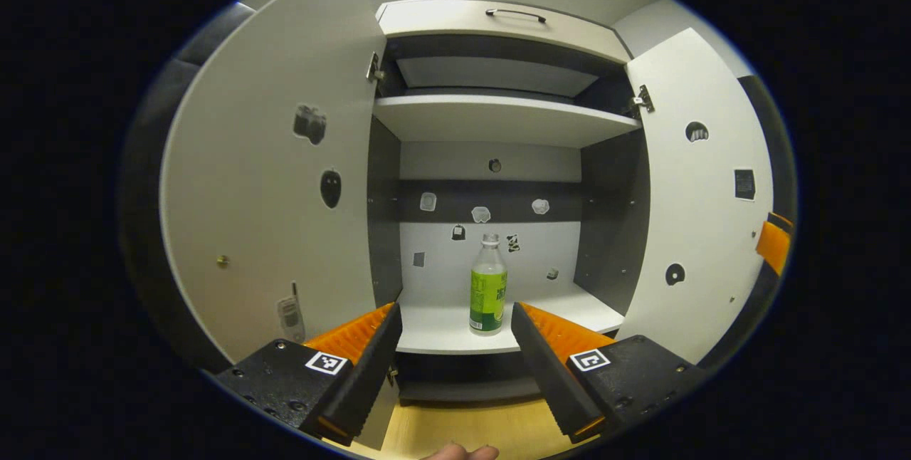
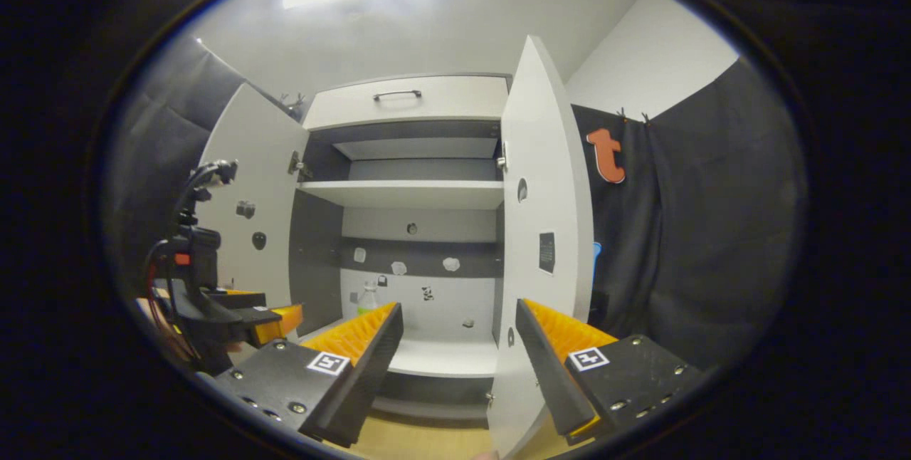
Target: Grasp the bottle in the cabinet with the left hand and place it on the coaster, then close the right door with the right hand and the left door with the left hand.
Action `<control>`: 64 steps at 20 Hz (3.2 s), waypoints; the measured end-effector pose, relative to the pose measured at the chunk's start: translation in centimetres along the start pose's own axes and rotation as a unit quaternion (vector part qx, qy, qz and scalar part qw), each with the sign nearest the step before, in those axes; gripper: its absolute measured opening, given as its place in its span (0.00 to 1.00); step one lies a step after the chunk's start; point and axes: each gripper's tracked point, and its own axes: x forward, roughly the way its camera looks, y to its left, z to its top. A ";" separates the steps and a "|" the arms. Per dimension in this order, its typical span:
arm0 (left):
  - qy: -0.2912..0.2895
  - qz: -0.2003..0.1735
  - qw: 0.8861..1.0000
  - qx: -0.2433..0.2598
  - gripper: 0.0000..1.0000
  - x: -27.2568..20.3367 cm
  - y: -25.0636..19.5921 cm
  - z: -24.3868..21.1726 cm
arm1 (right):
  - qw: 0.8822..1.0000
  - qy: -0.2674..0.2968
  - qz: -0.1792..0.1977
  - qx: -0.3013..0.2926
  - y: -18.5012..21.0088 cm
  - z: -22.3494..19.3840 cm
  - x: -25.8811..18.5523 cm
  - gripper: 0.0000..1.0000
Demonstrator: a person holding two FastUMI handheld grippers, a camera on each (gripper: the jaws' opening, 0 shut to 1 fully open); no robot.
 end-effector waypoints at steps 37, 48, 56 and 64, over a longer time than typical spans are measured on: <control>0.005 -0.055 0.998 -0.020 0.81 15.4 -5.3 -5.5 | 0.997 0.047 0.046 -0.047 2.4 -3.4 -2.3 0.96; 0.004 -0.064 0.998 -0.015 0.79 1.3 -5.3 -9.1 | 0.998 0.041 0.052 -0.025 0.3 -2.1 -9.7 0.96; 0.044 -0.068 0.995 -0.055 0.80 -5.8 -7.1 -19.8 | 0.997 0.059 0.039 -0.019 -2.2 -3.6 -12.5 0.94; 0.052 -0.155 0.984 -0.065 0.80 -10.7 -12.4 -28.8 | 0.996 0.082 0.021 -0.033 -3.9 -5.7 -13.8 0.96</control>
